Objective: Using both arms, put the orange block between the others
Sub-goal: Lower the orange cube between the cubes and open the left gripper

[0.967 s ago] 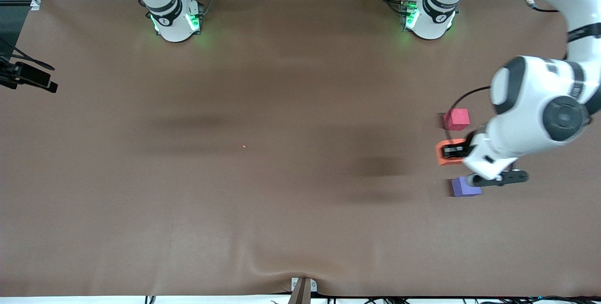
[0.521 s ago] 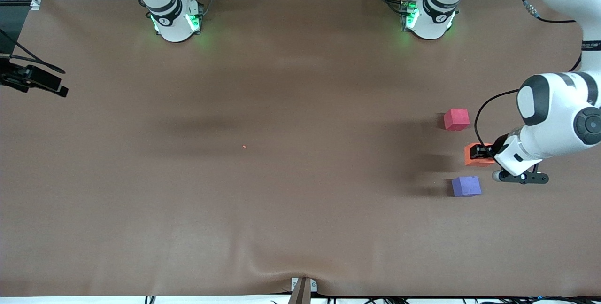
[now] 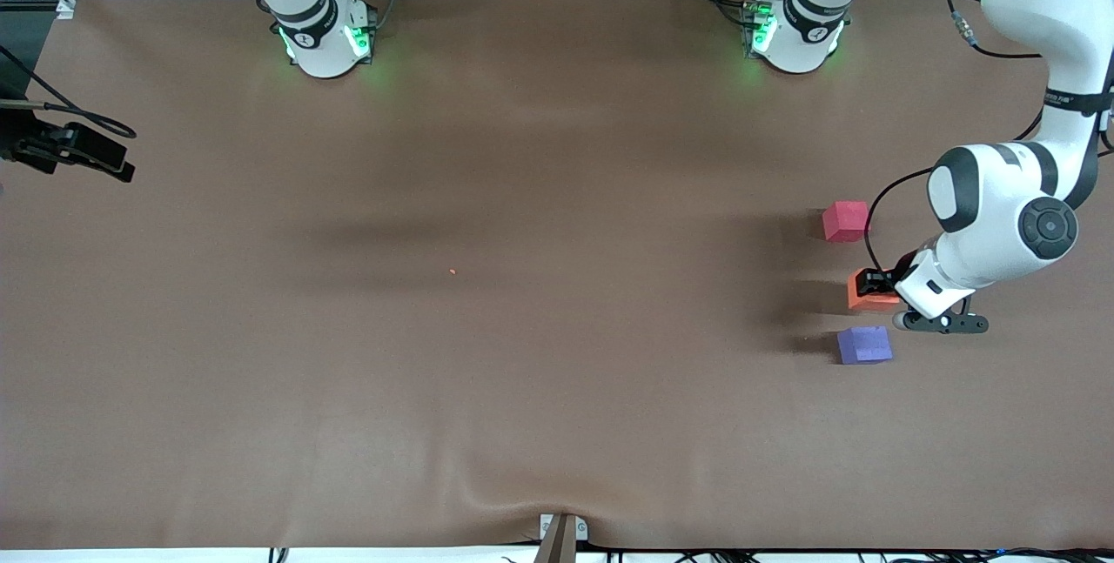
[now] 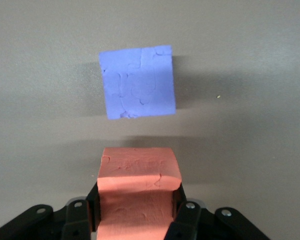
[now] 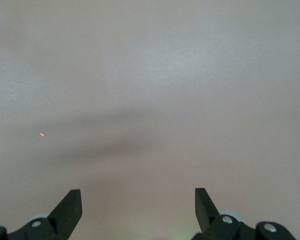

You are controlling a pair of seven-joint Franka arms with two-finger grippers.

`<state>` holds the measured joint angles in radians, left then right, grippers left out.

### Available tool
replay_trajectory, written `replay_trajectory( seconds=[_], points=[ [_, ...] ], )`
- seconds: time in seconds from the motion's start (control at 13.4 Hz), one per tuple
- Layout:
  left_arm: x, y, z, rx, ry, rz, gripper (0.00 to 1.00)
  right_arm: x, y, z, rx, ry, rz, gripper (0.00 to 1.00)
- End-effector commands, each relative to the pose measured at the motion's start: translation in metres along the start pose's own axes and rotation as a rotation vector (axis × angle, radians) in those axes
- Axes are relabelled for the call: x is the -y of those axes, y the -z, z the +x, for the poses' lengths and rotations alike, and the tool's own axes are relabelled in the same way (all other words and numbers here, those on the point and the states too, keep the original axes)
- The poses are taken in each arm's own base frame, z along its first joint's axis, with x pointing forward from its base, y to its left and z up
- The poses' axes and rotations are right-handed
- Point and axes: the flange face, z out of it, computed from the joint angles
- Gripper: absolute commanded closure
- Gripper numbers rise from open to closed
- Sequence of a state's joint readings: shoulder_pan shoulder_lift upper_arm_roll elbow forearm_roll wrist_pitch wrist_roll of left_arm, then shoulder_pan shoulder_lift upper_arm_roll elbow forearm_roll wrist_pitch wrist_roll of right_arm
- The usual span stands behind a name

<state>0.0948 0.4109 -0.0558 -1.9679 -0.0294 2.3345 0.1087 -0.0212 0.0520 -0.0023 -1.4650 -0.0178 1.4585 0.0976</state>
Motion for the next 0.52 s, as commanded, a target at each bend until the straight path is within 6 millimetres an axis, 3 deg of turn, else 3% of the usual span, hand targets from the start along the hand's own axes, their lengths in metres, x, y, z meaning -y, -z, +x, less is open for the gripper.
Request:
replay_trajectory(
  seconds=[0.0, 0.45],
  points=[
    [0.003, -0.014, -0.002, -0.016, 0.041, -0.043, 1.0, -0.004, 0.009, -0.002, -0.018, -0.013, -0.012, 0.0],
    [0.004, -0.038, -0.01, 0.004, 0.045, -0.045, 1.0, -0.01, 0.014, -0.003, -0.024, -0.026, -0.012, 0.0]
  ],
)
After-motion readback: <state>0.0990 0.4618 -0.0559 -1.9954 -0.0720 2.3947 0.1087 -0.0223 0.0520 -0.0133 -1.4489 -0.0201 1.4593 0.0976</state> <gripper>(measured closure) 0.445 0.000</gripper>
